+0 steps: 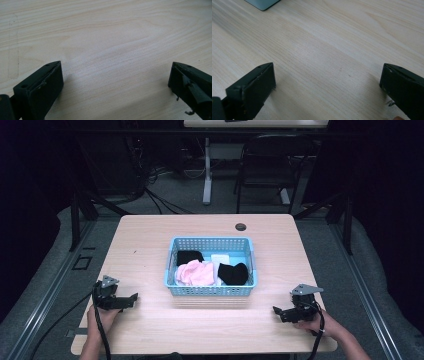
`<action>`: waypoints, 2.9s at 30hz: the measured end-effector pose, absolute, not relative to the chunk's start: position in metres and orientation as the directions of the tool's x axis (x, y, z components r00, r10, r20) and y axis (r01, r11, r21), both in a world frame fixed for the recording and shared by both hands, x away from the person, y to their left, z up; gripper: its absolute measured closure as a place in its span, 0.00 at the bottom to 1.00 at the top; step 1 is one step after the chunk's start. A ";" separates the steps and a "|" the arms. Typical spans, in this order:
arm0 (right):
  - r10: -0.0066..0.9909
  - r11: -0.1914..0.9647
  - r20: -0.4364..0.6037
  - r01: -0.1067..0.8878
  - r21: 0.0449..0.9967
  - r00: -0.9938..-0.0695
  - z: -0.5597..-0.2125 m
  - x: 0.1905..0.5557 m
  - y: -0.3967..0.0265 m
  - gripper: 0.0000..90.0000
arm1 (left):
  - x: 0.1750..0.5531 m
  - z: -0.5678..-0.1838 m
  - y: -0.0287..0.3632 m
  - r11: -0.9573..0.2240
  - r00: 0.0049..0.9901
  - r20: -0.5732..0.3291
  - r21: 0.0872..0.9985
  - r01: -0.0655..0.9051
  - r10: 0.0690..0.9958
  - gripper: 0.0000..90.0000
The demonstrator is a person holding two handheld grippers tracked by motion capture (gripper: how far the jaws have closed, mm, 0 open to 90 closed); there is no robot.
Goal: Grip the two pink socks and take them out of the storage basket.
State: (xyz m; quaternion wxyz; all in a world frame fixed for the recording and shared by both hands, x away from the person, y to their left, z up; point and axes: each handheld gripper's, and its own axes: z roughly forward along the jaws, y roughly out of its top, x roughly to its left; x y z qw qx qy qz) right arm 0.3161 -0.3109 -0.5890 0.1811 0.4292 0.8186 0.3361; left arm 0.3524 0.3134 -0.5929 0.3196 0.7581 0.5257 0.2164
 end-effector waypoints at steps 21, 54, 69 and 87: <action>0.823 0.405 -0.005 0.581 0.706 -0.568 -0.589 0.316 -0.310 0.00 | 0.352 -0.592 0.313 -0.241 0.344 -0.003 0.708 0.664 0.939 0.00; 0.824 0.405 -0.006 0.580 0.707 -0.567 -0.589 0.316 -0.310 0.00 | 0.345 -0.514 0.303 -0.229 0.327 -0.005 0.704 0.672 0.945 0.00; 0.824 0.404 -0.006 0.580 0.708 -0.567 -0.589 0.316 -0.310 0.00 | 0.350 -0.479 0.281 -0.297 0.399 0.012 0.689 0.661 0.917 0.00; 0.823 0.406 -0.007 0.580 0.706 -0.568 -0.589 0.316 -0.310 0.00 | 0.373 -0.429 0.222 -0.422 0.544 0.033 0.671 0.609 0.838 0.00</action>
